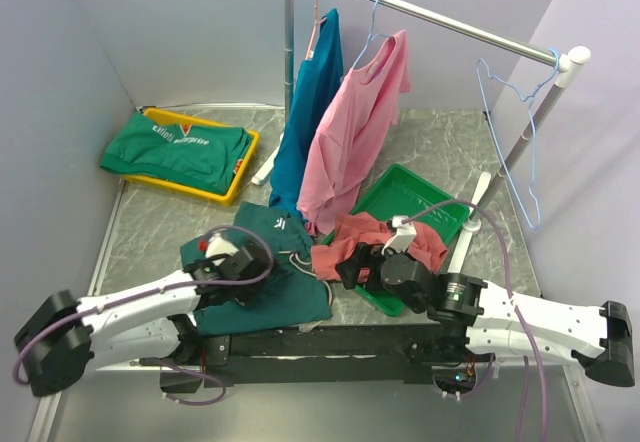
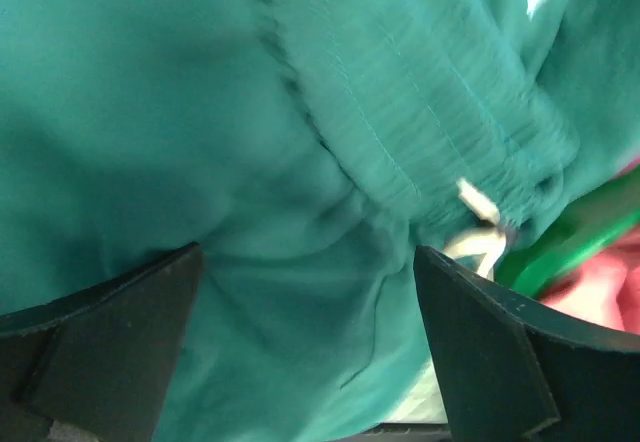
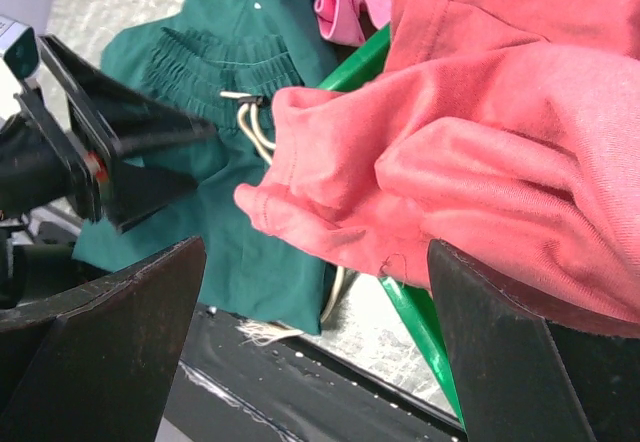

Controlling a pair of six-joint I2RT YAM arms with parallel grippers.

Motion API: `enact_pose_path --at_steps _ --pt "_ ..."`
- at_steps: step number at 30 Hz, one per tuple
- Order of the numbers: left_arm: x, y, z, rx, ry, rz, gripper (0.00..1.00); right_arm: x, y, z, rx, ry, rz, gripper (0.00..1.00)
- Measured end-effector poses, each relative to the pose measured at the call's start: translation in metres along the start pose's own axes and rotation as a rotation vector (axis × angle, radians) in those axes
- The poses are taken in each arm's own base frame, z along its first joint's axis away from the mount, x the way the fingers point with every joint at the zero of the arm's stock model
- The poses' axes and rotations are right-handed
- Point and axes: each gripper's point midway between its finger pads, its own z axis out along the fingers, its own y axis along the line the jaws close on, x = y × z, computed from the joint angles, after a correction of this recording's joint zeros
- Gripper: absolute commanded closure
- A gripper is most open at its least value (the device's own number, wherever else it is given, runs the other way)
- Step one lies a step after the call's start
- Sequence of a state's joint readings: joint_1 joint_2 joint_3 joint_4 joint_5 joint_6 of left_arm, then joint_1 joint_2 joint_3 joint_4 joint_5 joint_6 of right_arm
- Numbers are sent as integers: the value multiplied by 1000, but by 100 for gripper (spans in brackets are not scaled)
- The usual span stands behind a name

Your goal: Place the t-shirt on the hanger

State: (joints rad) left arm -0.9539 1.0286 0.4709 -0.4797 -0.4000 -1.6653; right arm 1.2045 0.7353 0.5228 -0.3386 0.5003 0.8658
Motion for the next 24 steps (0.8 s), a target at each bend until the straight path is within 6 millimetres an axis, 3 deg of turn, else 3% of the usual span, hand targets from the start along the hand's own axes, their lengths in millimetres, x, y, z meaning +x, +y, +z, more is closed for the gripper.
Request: enact_pose_path --at_steps 6,12,18,24 --pt "-45 10 13 20 -67 -283 4 -3 4 -3 -31 -9 8 0" --pt "-94 23 21 -20 -165 -412 4 2 6 0 -32 9 -10 0" --pt "-155 56 26 -87 -276 -532 4 3 8 0 -44 16 -17 0" --pt "-199 92 20 -142 -361 -618 4 4 9 -1 -51 22 -27 0"
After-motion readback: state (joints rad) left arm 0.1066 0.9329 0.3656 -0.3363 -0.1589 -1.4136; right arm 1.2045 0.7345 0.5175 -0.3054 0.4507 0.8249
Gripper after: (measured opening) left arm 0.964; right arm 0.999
